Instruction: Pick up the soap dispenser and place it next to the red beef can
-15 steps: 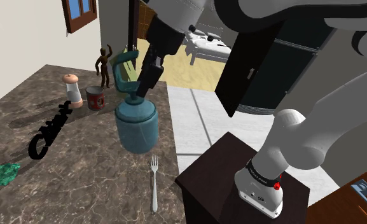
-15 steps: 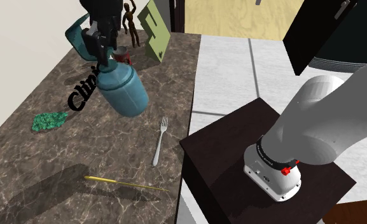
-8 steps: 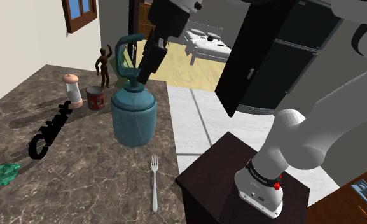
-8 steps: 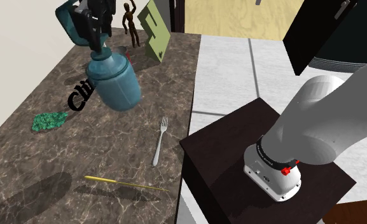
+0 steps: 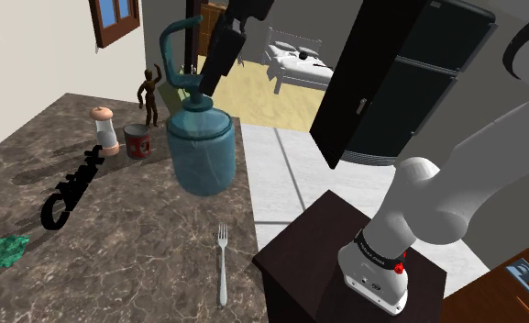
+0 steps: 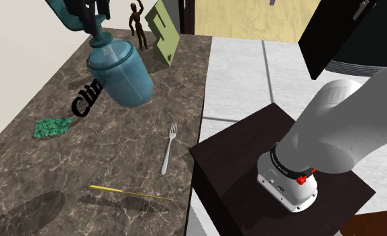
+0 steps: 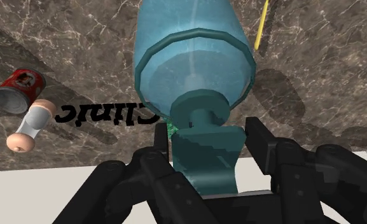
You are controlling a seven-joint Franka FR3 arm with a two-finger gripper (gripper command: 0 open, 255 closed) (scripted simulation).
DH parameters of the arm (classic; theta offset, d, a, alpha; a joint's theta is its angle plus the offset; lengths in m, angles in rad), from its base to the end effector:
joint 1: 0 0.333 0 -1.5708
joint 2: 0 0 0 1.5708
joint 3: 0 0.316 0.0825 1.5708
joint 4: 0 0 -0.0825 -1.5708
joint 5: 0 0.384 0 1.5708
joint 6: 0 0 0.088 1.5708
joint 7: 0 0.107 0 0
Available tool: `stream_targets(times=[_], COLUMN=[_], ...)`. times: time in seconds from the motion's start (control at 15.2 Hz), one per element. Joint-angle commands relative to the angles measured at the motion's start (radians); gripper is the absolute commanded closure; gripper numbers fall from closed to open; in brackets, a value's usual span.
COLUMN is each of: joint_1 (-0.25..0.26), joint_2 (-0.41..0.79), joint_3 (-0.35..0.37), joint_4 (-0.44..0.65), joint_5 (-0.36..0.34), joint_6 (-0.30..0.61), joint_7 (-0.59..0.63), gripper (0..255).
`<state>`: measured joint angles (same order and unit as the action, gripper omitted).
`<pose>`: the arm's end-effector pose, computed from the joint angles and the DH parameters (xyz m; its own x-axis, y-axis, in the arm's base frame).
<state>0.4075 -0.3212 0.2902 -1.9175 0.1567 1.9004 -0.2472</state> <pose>0.3504 0.3371 0.6483 0.5819 0.7581 0.2943 0.7921 -0.6104 0.0061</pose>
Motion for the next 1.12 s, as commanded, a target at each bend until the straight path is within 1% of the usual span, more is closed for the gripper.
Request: stream_targets(times=[0.0,0.92,0.99,1.06], joint_1=[-0.001,-0.009,-0.009,-0.015], joint_2=[0.004,0.075,0.078,0.089], joint_3=[-0.002,0.001,0.001,-0.008], joint_4=[0.032,0.296,0.303,0.296], joint_5=[-0.002,-0.027,-0.028,-0.028], joint_6=[-0.027,-0.220,-0.225,-0.209], joint_7=[0.002,0.029,0.030,0.012], gripper=[255,255,255,255])
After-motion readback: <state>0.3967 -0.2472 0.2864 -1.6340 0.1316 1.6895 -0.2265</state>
